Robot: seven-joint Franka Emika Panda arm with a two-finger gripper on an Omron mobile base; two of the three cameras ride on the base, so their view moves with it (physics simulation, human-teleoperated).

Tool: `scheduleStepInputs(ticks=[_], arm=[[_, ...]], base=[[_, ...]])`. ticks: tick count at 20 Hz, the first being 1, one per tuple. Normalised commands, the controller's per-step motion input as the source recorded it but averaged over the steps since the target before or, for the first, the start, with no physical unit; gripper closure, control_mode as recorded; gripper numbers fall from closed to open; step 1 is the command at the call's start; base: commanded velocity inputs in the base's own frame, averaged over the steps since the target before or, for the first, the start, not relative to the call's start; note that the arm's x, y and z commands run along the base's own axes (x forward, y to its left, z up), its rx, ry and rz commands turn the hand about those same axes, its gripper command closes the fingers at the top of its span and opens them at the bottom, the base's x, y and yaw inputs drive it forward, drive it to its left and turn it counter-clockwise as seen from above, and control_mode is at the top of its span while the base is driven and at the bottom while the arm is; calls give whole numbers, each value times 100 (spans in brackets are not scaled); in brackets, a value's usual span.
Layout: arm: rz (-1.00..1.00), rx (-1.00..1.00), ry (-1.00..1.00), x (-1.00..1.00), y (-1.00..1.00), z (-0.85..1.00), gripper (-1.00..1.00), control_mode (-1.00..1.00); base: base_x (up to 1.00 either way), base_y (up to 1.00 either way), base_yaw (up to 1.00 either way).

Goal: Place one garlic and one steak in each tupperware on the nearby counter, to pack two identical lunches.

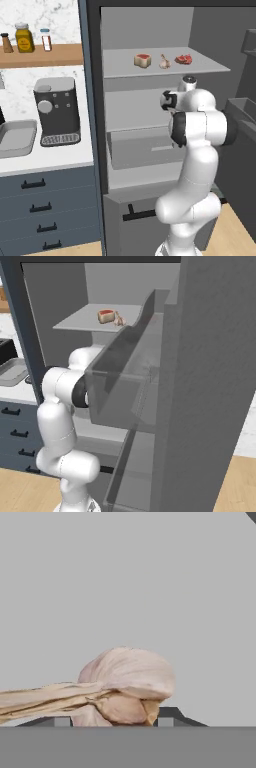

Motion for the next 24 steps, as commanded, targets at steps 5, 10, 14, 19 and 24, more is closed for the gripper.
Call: scheduleStepInputs(ticks=[5, 10, 14, 19, 24], arm=[[0, 0, -22, -100, 12, 88, 100, -100], [0, -1, -5, -100, 2, 60, 100, -100], [2, -4, 7, -100, 0, 59, 100, -100], [9, -10, 37, -80, 20, 50, 100, 100], [0, 0, 0, 0, 0, 0, 100, 100]], base=[[0, 0, 0], [0, 0, 0], [0, 0, 0], [-20, 10, 4], [-100, 90, 30]])
